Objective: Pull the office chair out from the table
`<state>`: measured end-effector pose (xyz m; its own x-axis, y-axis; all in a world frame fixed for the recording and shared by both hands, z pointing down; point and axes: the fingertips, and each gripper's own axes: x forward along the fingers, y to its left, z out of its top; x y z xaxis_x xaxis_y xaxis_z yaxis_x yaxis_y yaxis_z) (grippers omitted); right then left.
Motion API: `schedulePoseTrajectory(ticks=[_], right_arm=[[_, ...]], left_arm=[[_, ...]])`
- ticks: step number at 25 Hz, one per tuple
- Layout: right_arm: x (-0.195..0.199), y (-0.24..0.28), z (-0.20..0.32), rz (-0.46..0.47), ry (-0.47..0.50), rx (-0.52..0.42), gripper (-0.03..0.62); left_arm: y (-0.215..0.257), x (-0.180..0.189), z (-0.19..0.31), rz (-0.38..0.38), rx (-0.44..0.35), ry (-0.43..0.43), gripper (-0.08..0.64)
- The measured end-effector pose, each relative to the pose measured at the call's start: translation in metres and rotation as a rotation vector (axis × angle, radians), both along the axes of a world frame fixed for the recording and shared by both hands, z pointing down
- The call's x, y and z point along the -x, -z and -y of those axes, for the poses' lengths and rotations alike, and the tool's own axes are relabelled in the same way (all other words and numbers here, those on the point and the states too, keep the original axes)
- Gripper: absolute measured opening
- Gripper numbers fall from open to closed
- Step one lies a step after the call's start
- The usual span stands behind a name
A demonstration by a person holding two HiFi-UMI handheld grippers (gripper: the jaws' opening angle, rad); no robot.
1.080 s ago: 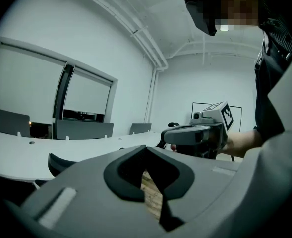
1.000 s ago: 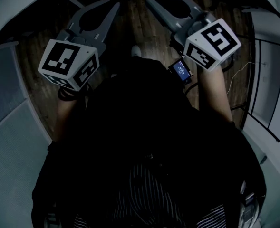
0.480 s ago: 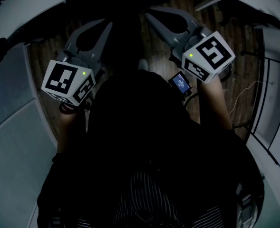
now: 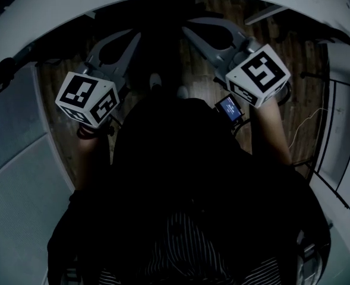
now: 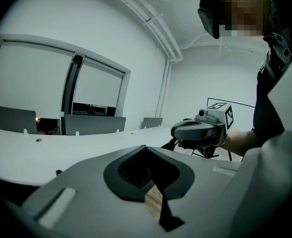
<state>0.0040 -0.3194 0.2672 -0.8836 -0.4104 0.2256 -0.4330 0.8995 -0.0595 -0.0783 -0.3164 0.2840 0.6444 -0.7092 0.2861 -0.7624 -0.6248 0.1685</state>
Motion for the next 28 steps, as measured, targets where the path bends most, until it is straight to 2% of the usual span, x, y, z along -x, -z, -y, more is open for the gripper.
schedulePoseTrajectory(ticks=[3,7,11,16,25,28], right_arm=[[0.002,0.004,0.024,0.003,-0.033,-0.009,0.002],[0.001,0.014,0.046,-0.017,-0.048,-0.040,0.002],[-0.002,0.016,0.045,-0.068,-0.049,-0.056,0.002],[-0.007,0.011,0.043,-0.109,-0.020,-0.074,0.002],[0.013,-0.002,0.046,-0.157,0.020,-0.062,0.003],[0.017,-0.006,0.046,-0.203,0.024,-0.066,0.003]], left_arm=[[0.005,0.000,0.029,0.012,-0.030,-0.053,0.000],[0.010,-0.008,0.046,0.078,-0.065,-0.154,0.000],[-0.002,-0.017,0.040,0.140,-0.031,-0.246,0.002],[-0.008,-0.026,0.042,0.148,-0.040,-0.280,0.002],[-0.013,-0.011,0.039,0.207,-0.038,-0.320,0.003],[-0.020,-0.007,0.040,0.243,-0.037,-0.316,0.003]])
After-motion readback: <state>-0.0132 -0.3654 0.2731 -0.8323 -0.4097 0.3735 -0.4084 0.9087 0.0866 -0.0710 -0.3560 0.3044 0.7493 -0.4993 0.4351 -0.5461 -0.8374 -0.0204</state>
